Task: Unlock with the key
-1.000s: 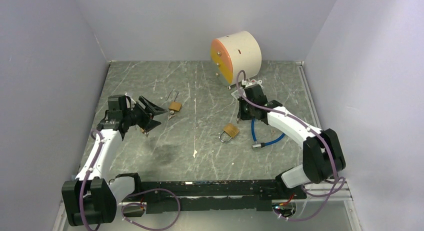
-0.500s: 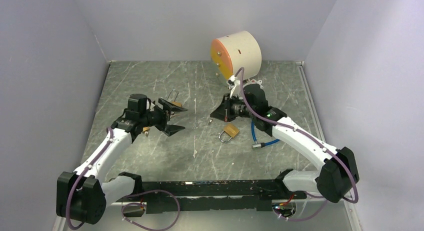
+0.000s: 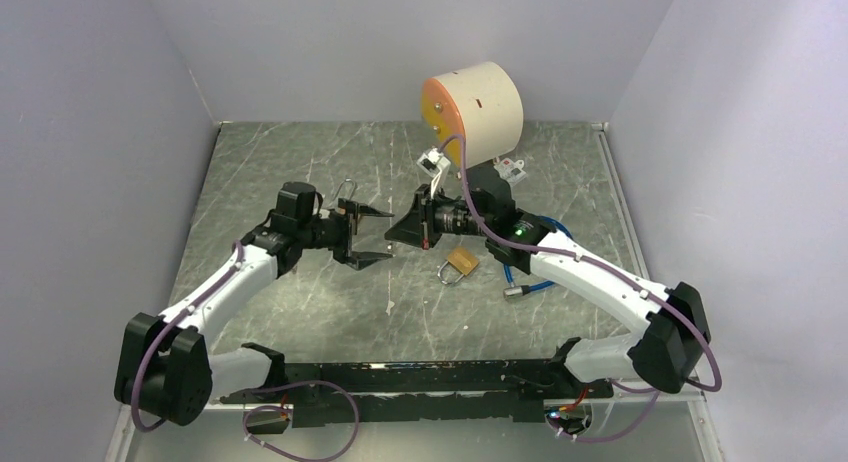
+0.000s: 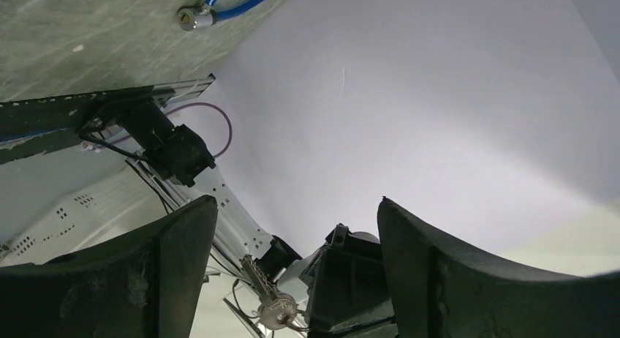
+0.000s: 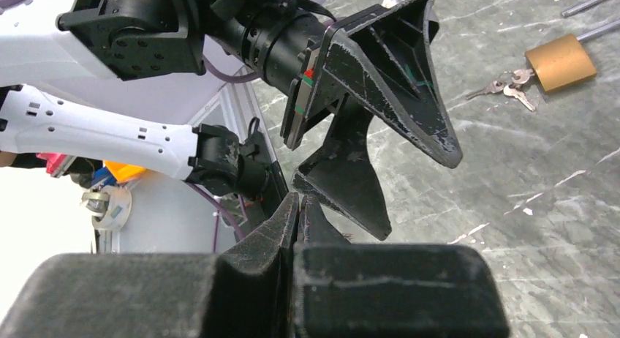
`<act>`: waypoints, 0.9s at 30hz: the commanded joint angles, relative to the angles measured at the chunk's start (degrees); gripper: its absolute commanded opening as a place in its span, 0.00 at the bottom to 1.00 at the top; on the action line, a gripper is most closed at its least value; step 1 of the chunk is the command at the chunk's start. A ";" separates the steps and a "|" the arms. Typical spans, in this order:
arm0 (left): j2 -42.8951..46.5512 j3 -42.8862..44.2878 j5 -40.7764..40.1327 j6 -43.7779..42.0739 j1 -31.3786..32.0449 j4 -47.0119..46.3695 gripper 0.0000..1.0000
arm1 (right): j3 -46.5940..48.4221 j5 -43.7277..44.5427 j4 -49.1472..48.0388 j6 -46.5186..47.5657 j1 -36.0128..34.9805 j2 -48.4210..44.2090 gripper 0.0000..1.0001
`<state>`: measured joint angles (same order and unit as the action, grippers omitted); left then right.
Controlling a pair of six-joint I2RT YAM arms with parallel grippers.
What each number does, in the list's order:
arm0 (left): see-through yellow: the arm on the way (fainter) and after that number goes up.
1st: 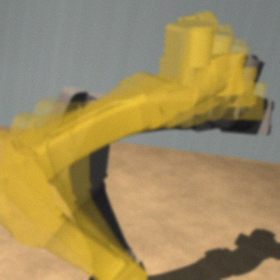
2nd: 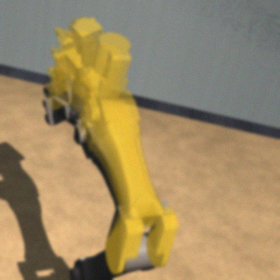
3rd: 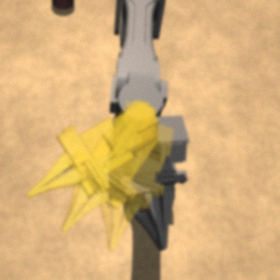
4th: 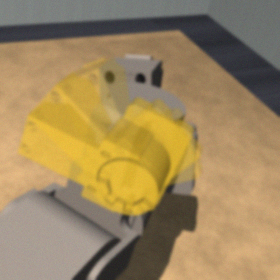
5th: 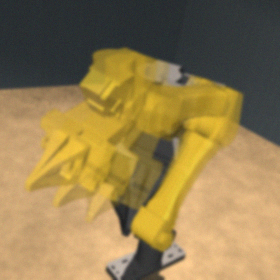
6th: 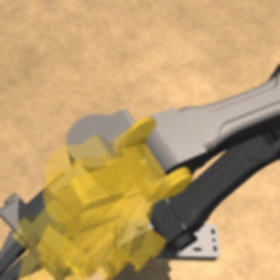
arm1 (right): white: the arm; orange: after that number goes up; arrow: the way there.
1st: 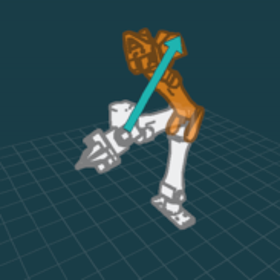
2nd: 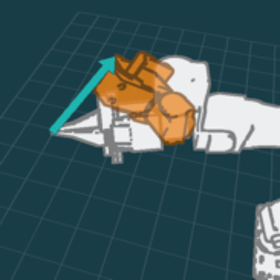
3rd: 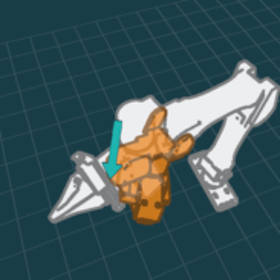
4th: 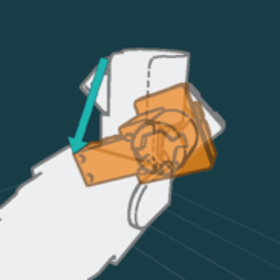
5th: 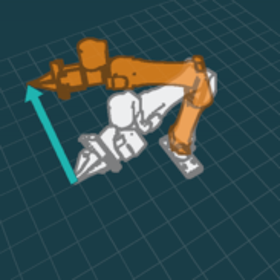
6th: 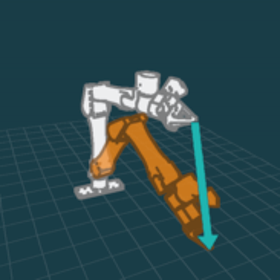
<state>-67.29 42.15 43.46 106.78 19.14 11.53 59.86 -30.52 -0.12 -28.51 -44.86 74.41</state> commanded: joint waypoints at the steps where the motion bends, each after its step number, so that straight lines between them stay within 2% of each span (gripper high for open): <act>1: -0.79 4.41 3.38 -0.65 0.33 1.40 0.81 | 3.84 0.93 -2.63 2.31 -0.87 0.65 0.00; 3: -0.43 3.70 2.65 1.43 0.58 -0.88 0.77 | 4.32 1.34 -2.30 2.86 -1.07 0.97 0.00; 8: 0.21 2.50 2.19 3.23 1.35 -2.24 0.54 | 4.48 2.81 -2.06 3.63 -1.46 1.34 0.00; 10: 0.35 2.27 2.08 3.08 1.73 -1.32 0.51 | 4.56 3.28 -1.99 3.88 -1.46 1.56 0.00; 12: 0.49 1.86 2.31 3.06 1.91 -0.98 0.52 | 4.63 4.05 -1.92 4.14 -1.46 1.83 0.00; 16: 0.96 1.39 1.99 2.41 1.96 2.07 0.69 | 4.53 6.62 -2.34 4.64 -1.51 1.65 0.00; 19: 1.20 0.31 2.11 3.95 1.96 0.55 0.72 | 4.50 7.70 -2.58 4.90 -1.47 1.57 0.00; 22: 0.92 -0.30 2.64 5.40 1.96 -2.17 0.64 | 5.51 6.91 -1.36 5.30 -1.53 2.98 0.00; 27: -0.24 -0.21 3.03 6.04 1.96 -4.27 0.40 | 4.92 6.27 -2.28 4.47 -1.52 3.78 0.00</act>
<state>-67.53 42.04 45.25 111.42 20.84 10.83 62.70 -24.32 -0.10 -24.60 -46.06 78.00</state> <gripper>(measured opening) 0.483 0.013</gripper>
